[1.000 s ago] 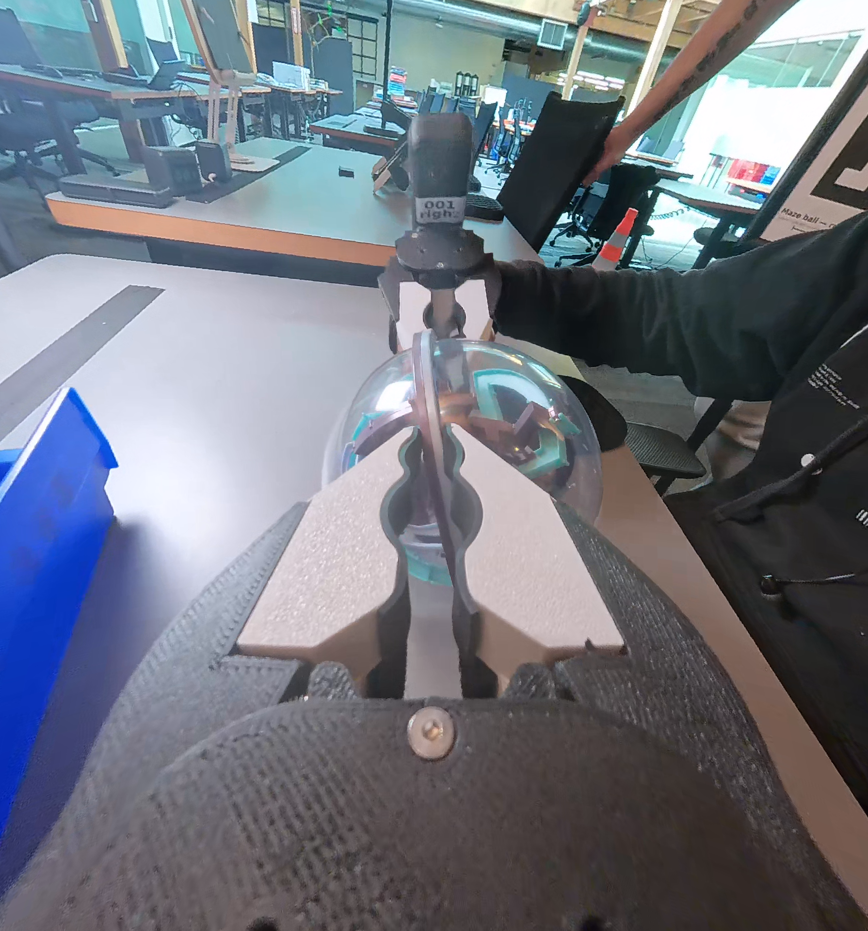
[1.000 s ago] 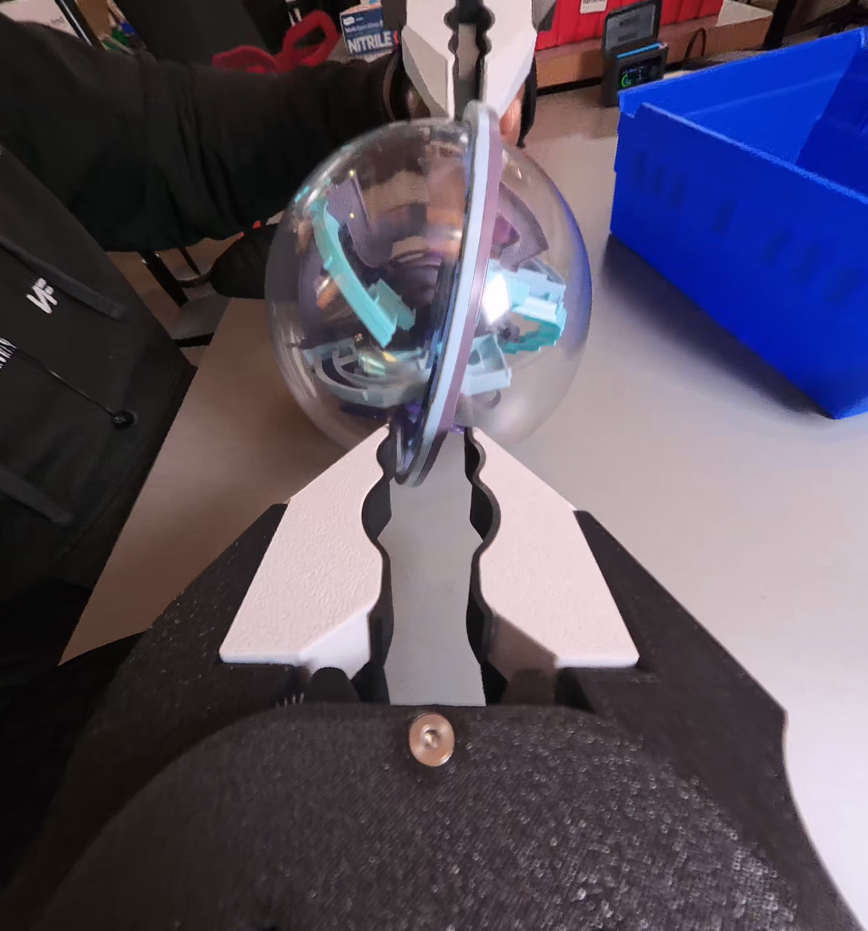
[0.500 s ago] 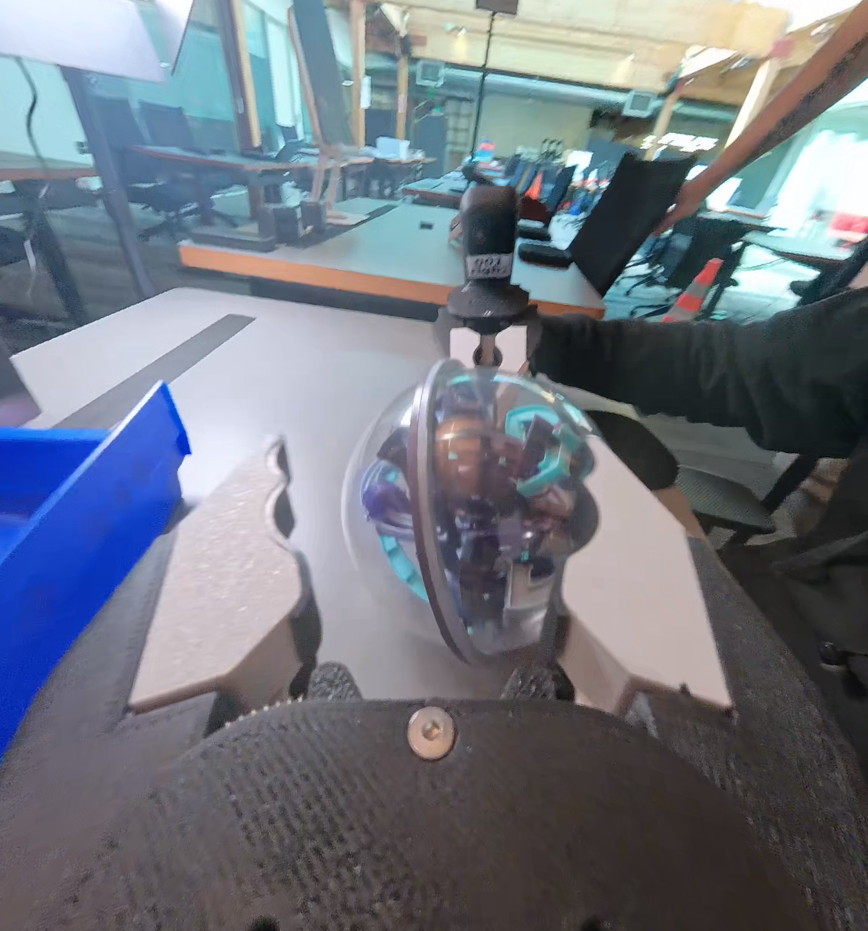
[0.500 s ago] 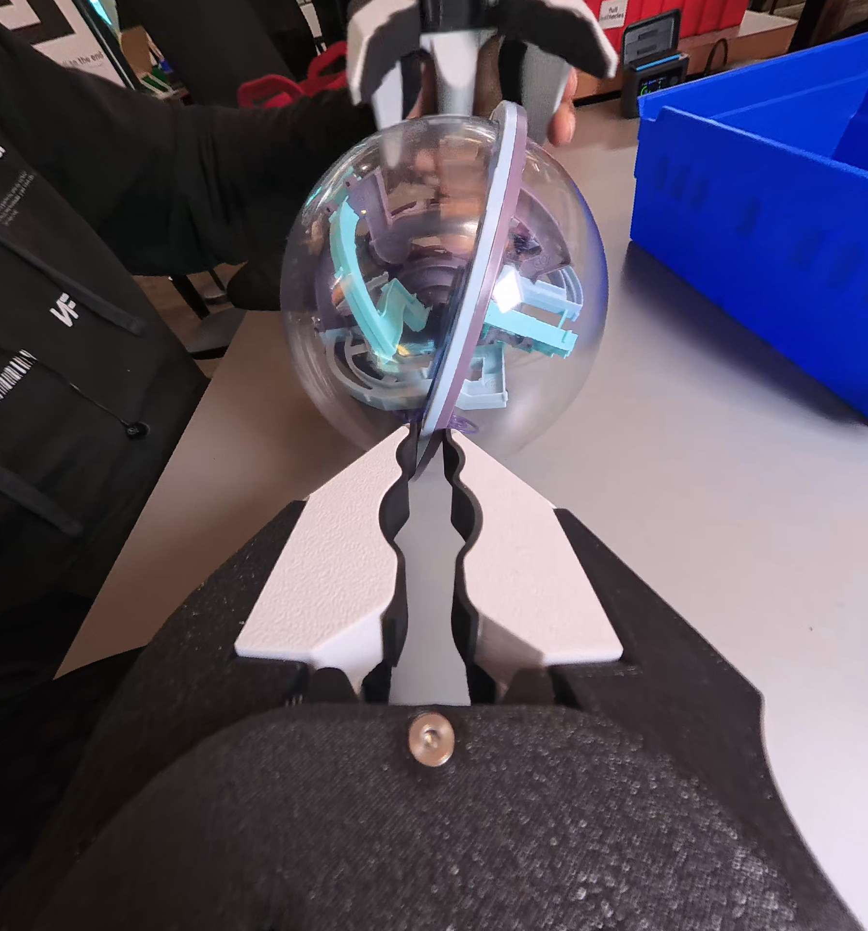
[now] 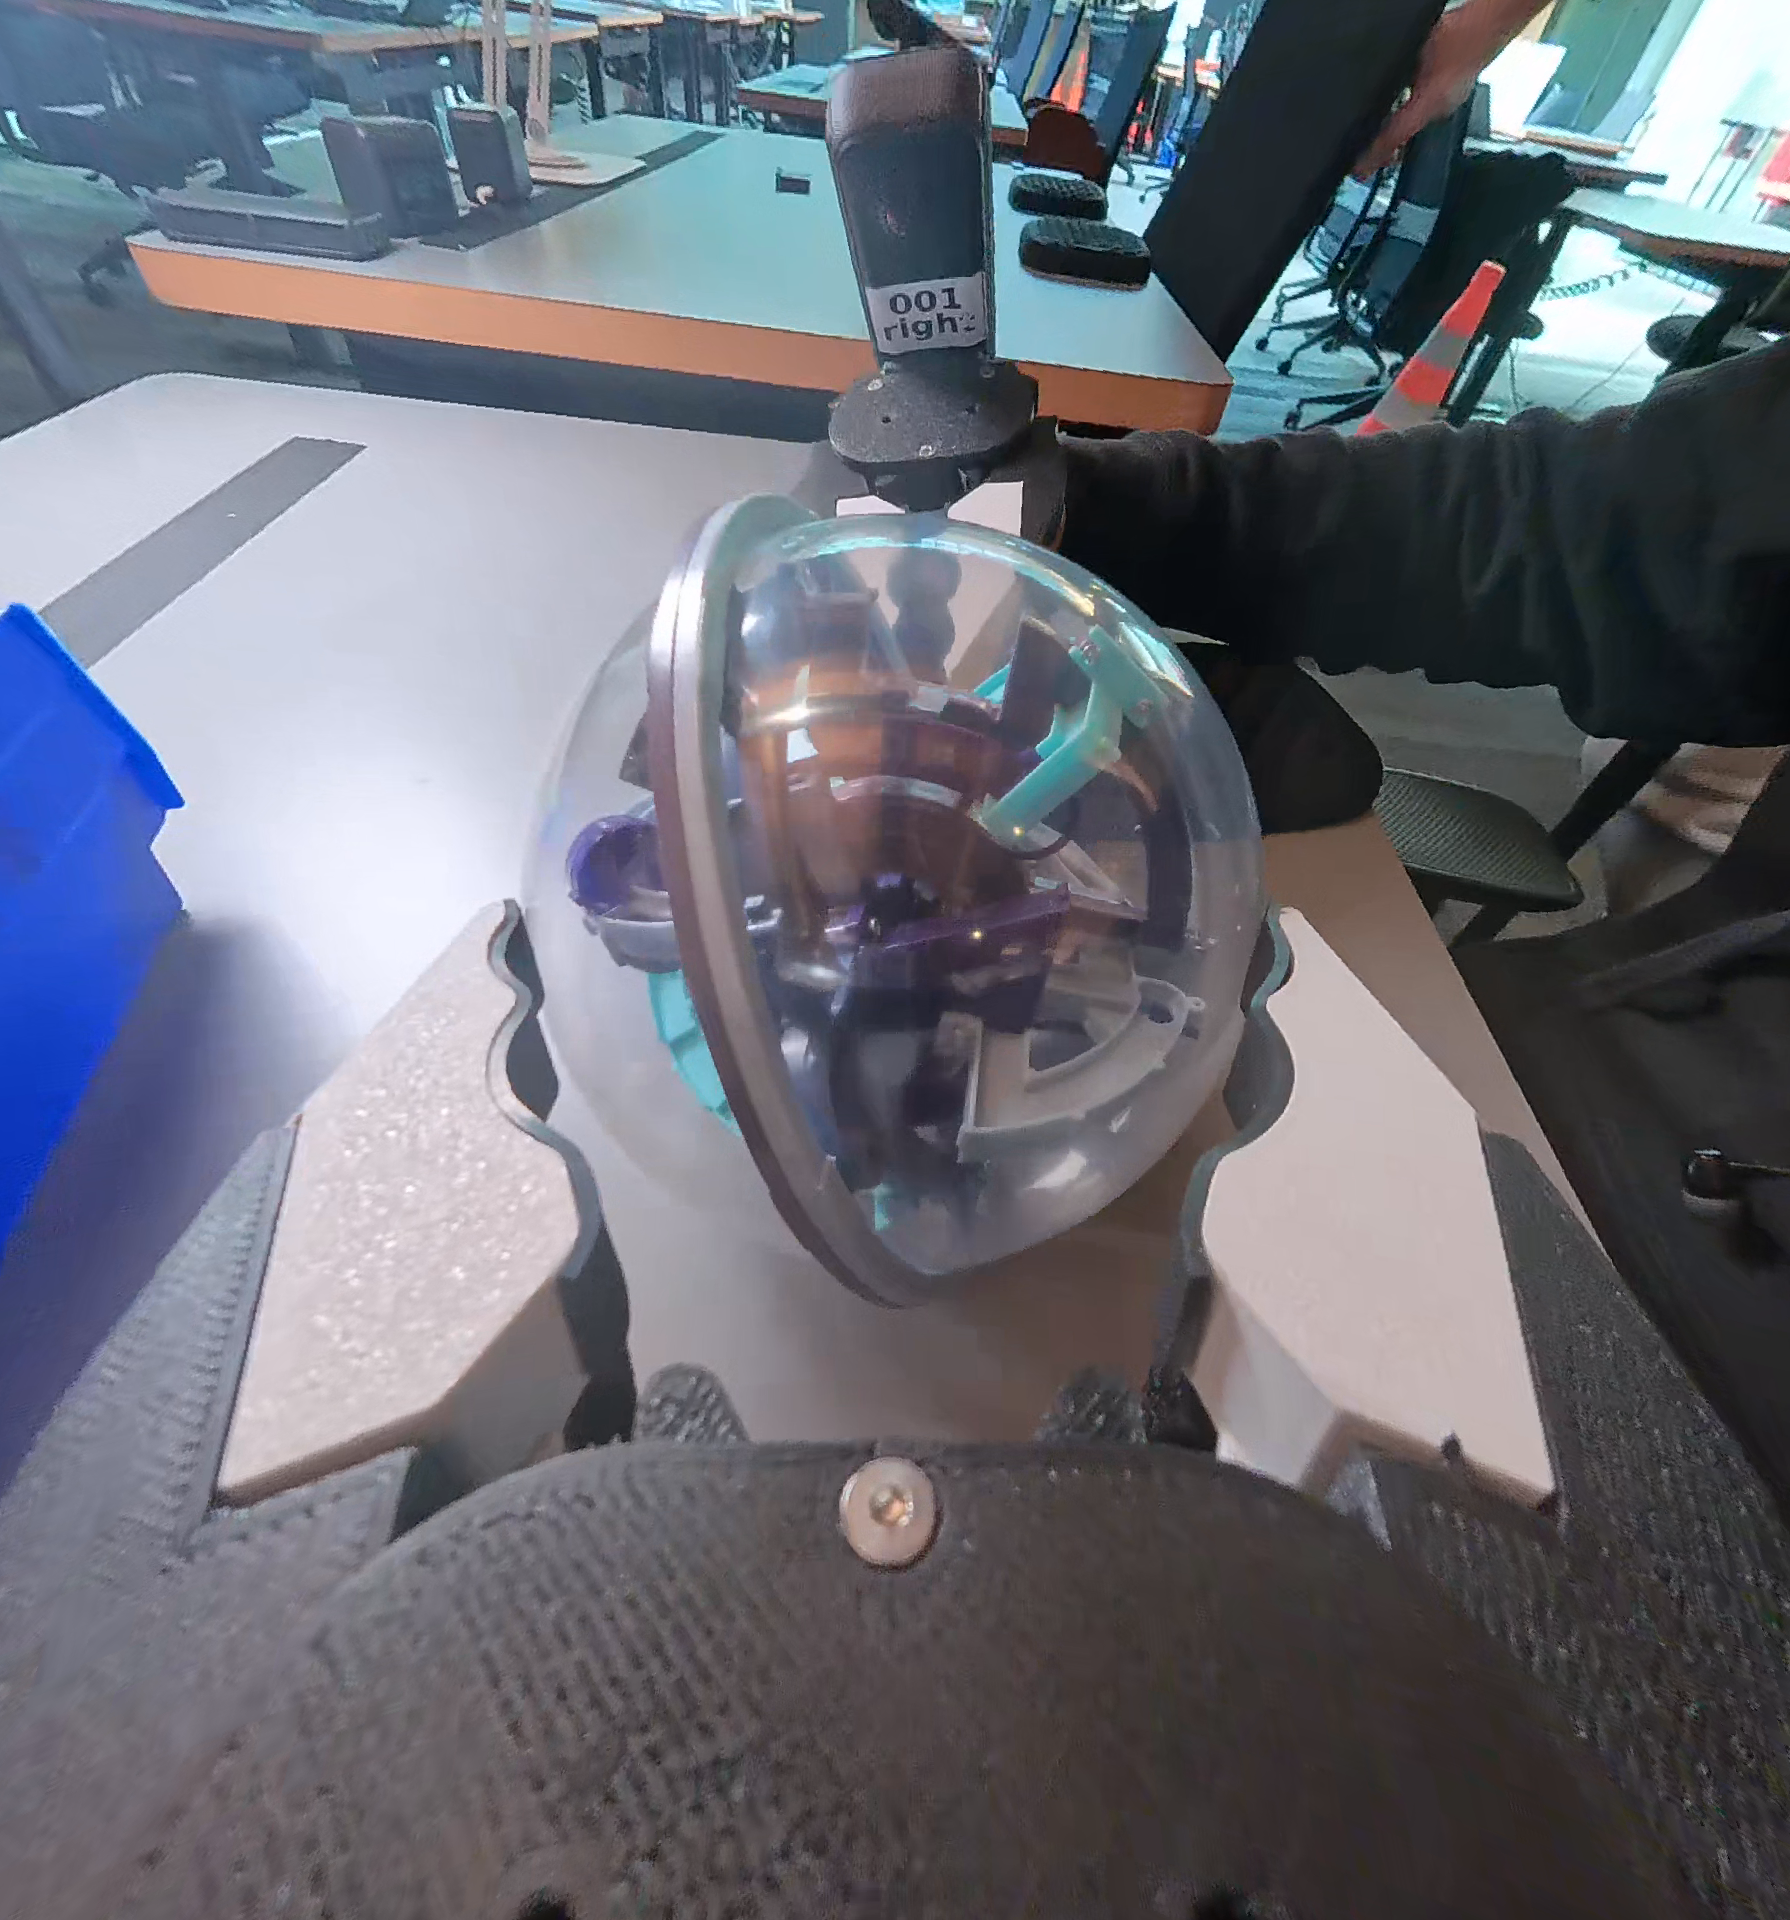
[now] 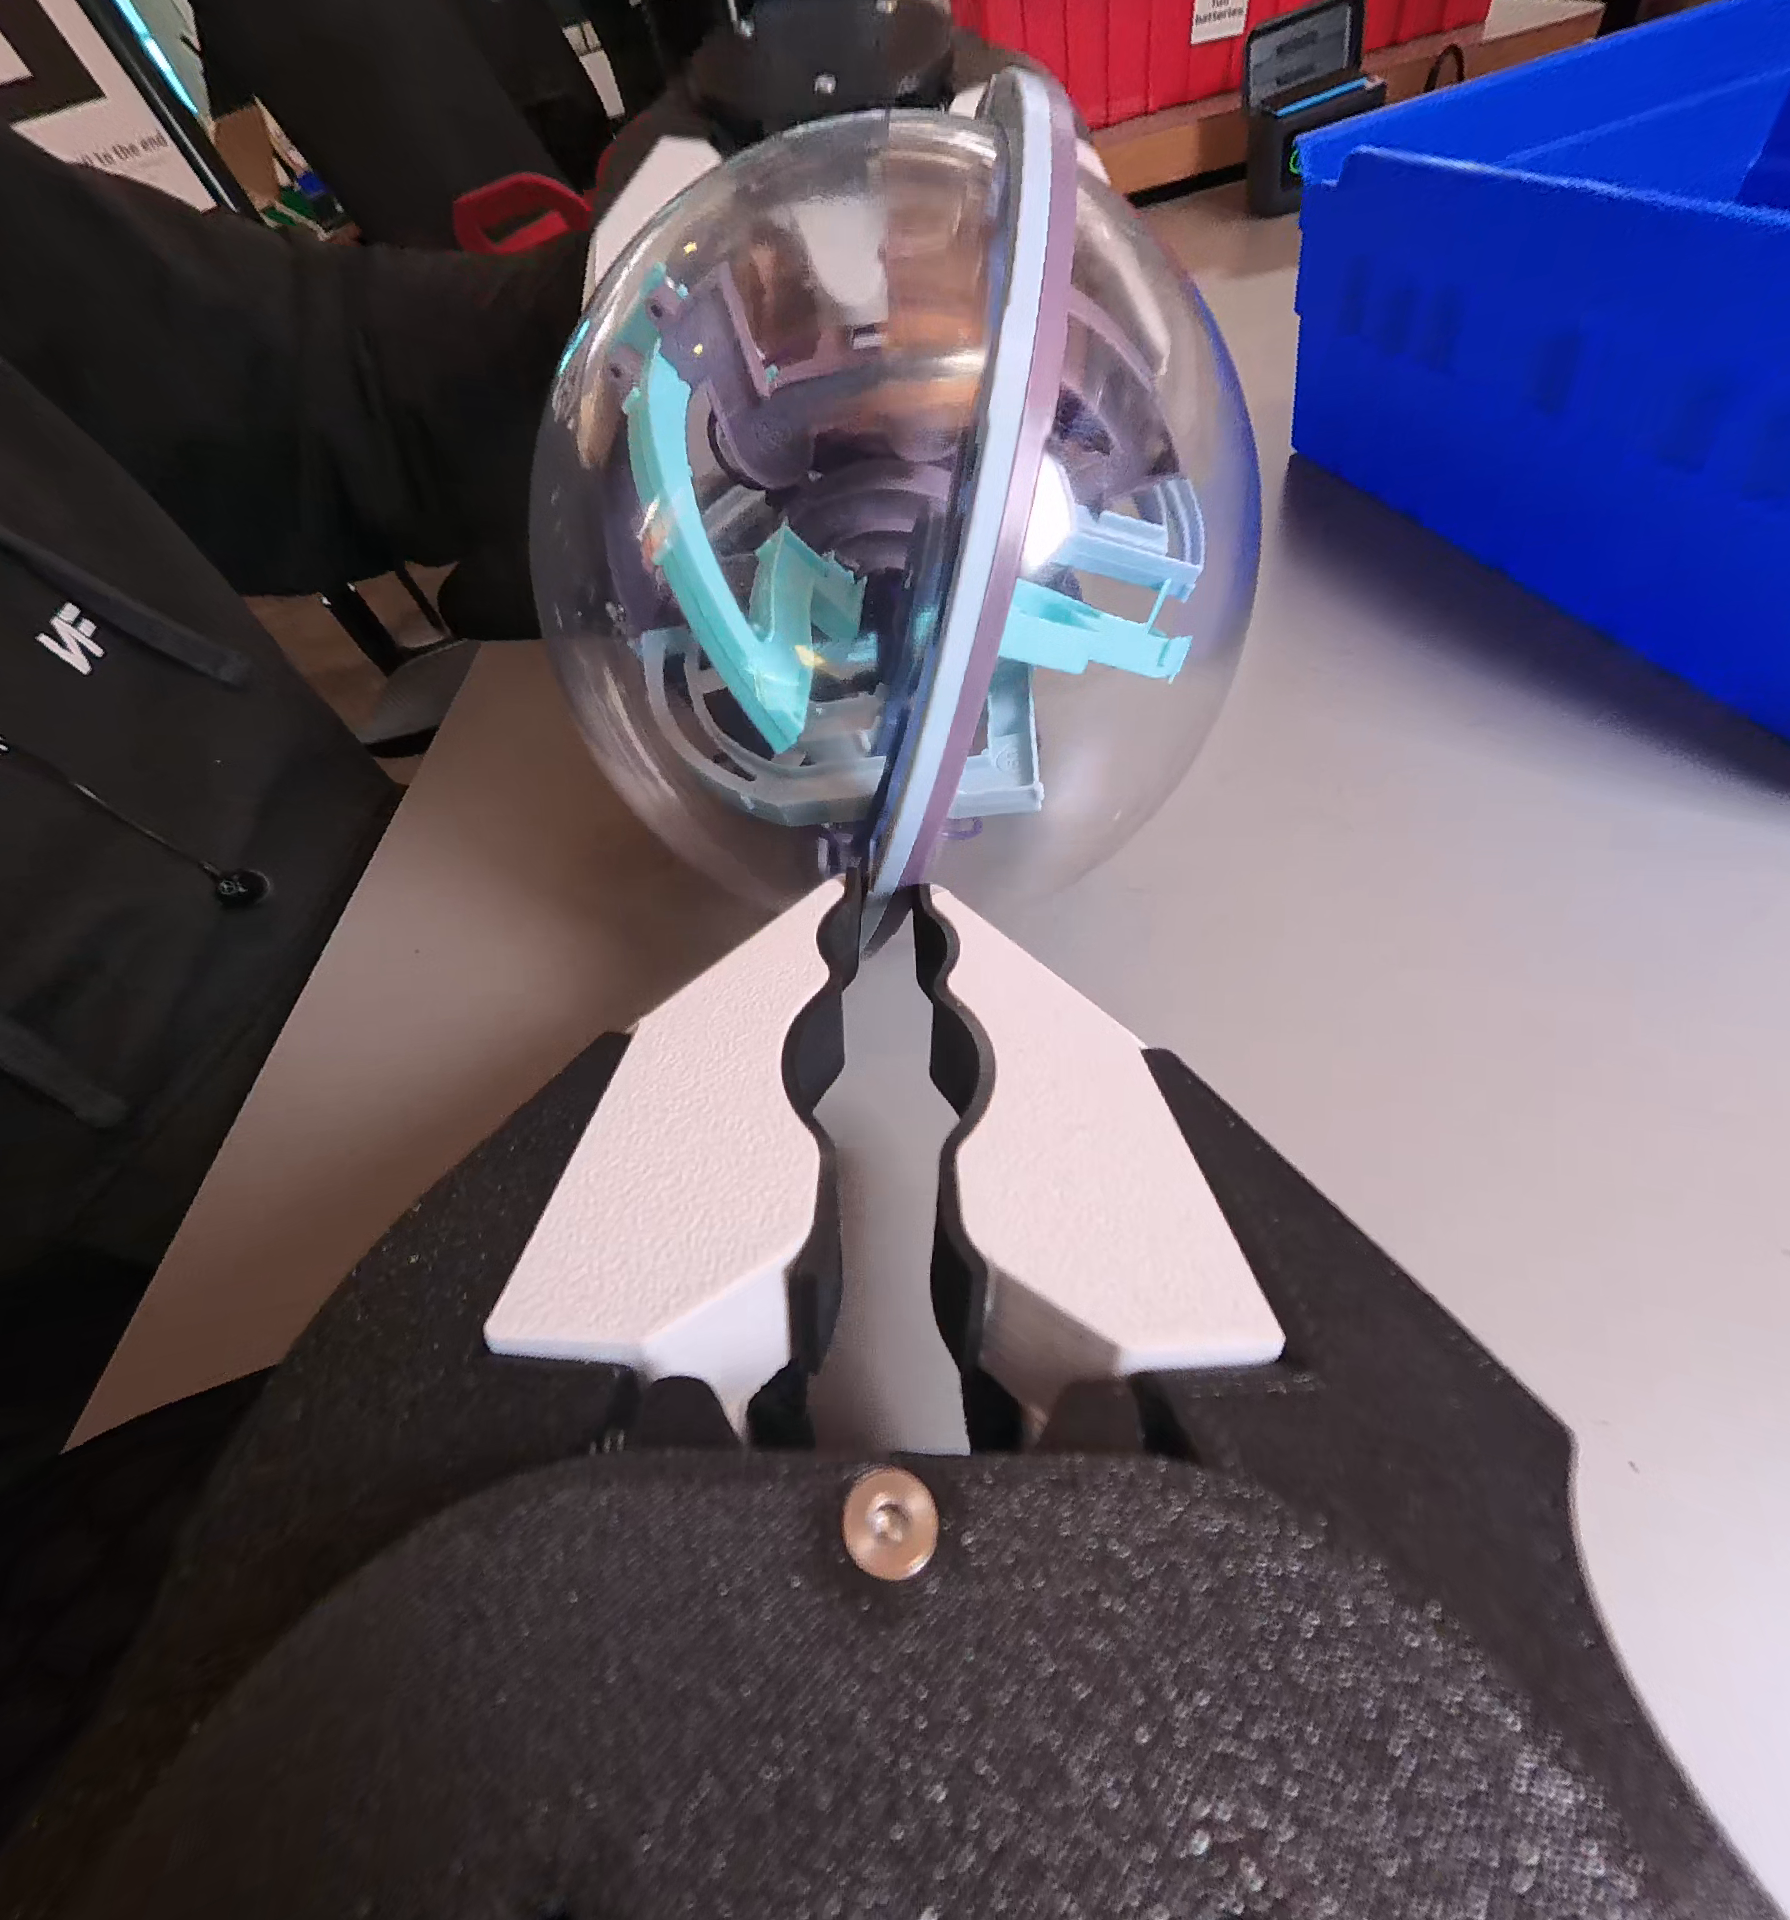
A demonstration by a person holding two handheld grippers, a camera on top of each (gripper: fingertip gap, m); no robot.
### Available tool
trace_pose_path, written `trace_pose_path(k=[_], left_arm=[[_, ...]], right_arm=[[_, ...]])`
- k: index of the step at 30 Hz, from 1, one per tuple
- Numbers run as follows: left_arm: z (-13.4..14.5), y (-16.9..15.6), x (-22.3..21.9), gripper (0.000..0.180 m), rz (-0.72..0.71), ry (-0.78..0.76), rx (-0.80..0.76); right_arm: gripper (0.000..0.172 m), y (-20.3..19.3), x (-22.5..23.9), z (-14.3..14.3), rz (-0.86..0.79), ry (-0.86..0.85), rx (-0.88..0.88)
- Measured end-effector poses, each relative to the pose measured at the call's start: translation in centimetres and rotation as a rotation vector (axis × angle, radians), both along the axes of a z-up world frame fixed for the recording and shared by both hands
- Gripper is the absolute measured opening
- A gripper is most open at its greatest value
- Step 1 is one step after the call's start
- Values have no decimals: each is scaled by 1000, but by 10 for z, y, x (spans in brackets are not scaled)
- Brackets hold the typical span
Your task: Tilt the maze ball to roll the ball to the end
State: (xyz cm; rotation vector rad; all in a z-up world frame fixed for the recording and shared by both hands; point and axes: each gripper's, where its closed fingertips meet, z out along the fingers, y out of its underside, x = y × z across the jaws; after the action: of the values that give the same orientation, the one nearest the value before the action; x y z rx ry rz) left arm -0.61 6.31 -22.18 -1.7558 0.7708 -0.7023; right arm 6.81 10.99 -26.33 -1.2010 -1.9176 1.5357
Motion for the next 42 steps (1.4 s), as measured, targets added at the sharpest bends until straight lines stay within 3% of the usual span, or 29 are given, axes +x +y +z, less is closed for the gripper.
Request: trace_pose_path(k=[14, 18, 20, 26, 30, 36, 42], left_arm=[[-2, 3, -6, 130, -59, -139, -172], [-2, 4, -10, 129, -75, -173, -218], [-1, 6, -12, 129, -85, -194, -251], [0, 11, -15, 125, -156, -244, -330], [4, 18, -16, 124, -152, -280, -335], [19, 18, -23, 126, 9, -248, -146], [12, -5, -16, 143, 173, 32, 119]], right_arm=[[8, -7, 4, 4, 32, -33, -32], [15, -6, 4, 3, 36, -60, -9], [23, -2, 4, 9, 35, -71, -5], [25, 15, -12, 27, 11, -123, -78], [8, 15, -14, 26, 53, -185, -218], [6, 15, -13, 19, 22, -244, -390], [5, 13, -11, 19, -45, -319, -560]])
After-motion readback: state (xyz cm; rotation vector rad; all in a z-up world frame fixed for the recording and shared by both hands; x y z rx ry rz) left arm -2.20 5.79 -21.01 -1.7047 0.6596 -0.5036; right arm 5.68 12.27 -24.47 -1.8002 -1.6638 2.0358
